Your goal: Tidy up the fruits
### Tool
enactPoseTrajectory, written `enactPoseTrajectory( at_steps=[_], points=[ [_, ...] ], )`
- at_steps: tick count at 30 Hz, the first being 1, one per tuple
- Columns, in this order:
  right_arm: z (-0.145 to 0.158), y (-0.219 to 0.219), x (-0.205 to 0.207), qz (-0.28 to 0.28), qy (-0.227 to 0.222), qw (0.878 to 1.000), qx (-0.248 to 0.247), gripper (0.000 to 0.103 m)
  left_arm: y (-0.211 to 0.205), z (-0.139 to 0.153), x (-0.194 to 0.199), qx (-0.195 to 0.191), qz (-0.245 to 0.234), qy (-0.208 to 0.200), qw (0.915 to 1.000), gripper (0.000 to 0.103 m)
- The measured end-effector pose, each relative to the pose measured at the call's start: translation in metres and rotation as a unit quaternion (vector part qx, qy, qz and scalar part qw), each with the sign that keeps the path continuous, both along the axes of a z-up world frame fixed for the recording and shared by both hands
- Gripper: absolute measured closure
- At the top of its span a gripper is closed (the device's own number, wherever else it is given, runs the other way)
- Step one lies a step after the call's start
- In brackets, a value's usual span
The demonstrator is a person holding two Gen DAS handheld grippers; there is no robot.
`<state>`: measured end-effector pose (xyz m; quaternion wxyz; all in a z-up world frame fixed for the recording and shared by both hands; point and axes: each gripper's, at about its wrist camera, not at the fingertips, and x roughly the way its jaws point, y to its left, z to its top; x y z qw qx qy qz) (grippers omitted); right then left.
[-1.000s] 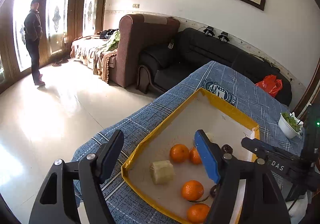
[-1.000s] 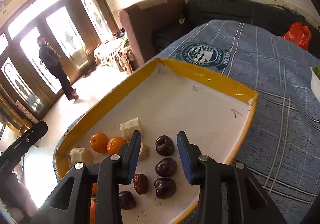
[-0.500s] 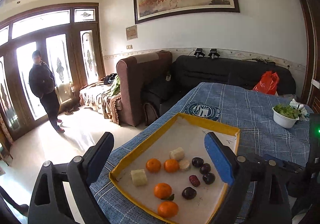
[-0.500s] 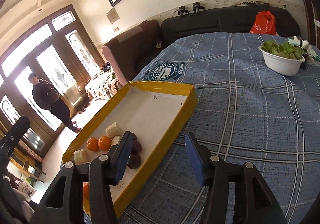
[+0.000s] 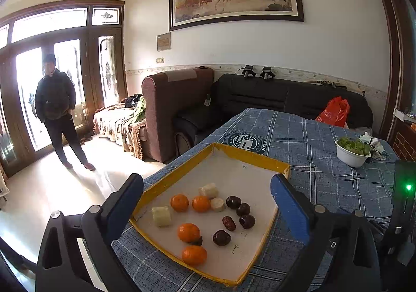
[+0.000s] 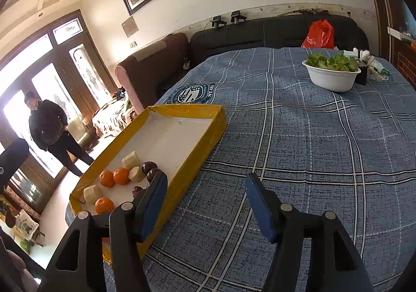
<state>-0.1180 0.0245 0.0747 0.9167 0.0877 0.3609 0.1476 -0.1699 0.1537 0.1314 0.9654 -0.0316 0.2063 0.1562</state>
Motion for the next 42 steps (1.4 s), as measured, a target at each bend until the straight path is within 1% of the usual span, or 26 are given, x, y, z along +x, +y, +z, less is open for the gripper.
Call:
enactPoseTrajectory(
  at_steps=[4,9,14,21,29,42],
  points=[
    [-0.001,0.007,-0.014,0.008,-0.003,1.0,-0.013,0.033,0.012,-0.016,0.002,-0.035,-0.007,0.018,0.9992,0.004],
    [-0.004,0.023,-0.035,0.022,-0.015,0.997,-0.069,0.03,0.025,-0.032,0.011,-0.06,-0.014,0.047,0.997,0.004],
    [-0.001,0.042,-0.042,0.039,-0.018,0.996,-0.084,0.028,0.036,-0.041,0.011,-0.067,-0.01,0.065,0.9956,0.004],
    [-0.007,0.062,-0.043,0.057,-0.007,0.994,-0.096,0.028,0.056,-0.049,0.012,-0.083,0.007,0.083,0.9931,0.004],
    [-0.009,0.063,-0.043,0.054,-0.002,0.994,-0.099,0.027,0.057,-0.053,0.016,-0.082,0.002,0.1,0.9916,0.004],
    [-0.008,0.059,-0.044,0.052,-0.001,0.995,-0.09,0.027,0.047,-0.051,0.018,-0.072,0.001,0.109,0.9915,0.004]
  ],
)
